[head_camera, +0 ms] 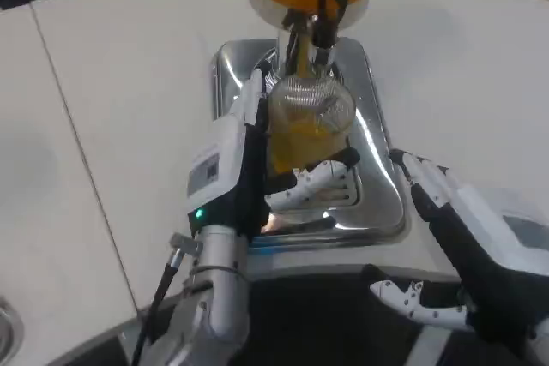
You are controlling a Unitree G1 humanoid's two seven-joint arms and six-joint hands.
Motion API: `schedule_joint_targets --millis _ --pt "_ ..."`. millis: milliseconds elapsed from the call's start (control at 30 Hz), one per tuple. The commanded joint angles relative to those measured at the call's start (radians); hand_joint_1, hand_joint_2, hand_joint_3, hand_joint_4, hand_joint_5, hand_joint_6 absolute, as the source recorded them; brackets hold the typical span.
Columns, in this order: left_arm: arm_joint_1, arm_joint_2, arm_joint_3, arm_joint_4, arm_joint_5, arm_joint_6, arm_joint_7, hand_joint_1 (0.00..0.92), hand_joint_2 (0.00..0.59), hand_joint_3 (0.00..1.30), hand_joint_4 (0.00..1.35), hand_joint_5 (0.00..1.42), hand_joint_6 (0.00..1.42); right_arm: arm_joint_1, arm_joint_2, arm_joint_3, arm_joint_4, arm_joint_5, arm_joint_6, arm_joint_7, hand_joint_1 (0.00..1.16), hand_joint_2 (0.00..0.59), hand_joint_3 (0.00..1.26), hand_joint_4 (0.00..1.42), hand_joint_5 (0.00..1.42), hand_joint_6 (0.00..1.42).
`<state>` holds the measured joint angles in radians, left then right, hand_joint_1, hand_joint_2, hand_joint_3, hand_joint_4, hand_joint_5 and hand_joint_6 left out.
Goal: Grasp the cup under the faucet to collect the drink, then remove the cup.
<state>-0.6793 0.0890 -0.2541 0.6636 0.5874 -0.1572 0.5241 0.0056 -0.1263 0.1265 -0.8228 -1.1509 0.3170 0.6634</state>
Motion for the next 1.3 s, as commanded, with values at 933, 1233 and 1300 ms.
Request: schedule_joint_targets --millis 933,1233,1300 --pt "-0.046 -0.15 -0.015 0.151 -0.025 -0.104 0.344 0.649 0.039 1.12 1.24 1.39 1.42 -0.118 -0.033 -0.025 0.138 0.02 0.108 0.036 0.63 0.35 0.0 0.0 0.0 0.08" --pt "-0.025 -0.1 0.012 0.108 -0.049 -0.152 0.312 0.661 0.034 1.13 1.25 1.38 1.42 -0.128 -0.054 -0.023 0.142 0.056 0.096 0.04 0.63 0.35 0.0 0.0 0.0 0.08" --pt "-0.019 -0.081 0.019 0.093 -0.051 -0.16 0.305 0.663 0.034 1.14 1.25 1.38 1.42 -0.136 -0.063 -0.021 0.158 0.077 0.093 0.037 0.63 0.352 0.0 0.0 0.0 0.08"
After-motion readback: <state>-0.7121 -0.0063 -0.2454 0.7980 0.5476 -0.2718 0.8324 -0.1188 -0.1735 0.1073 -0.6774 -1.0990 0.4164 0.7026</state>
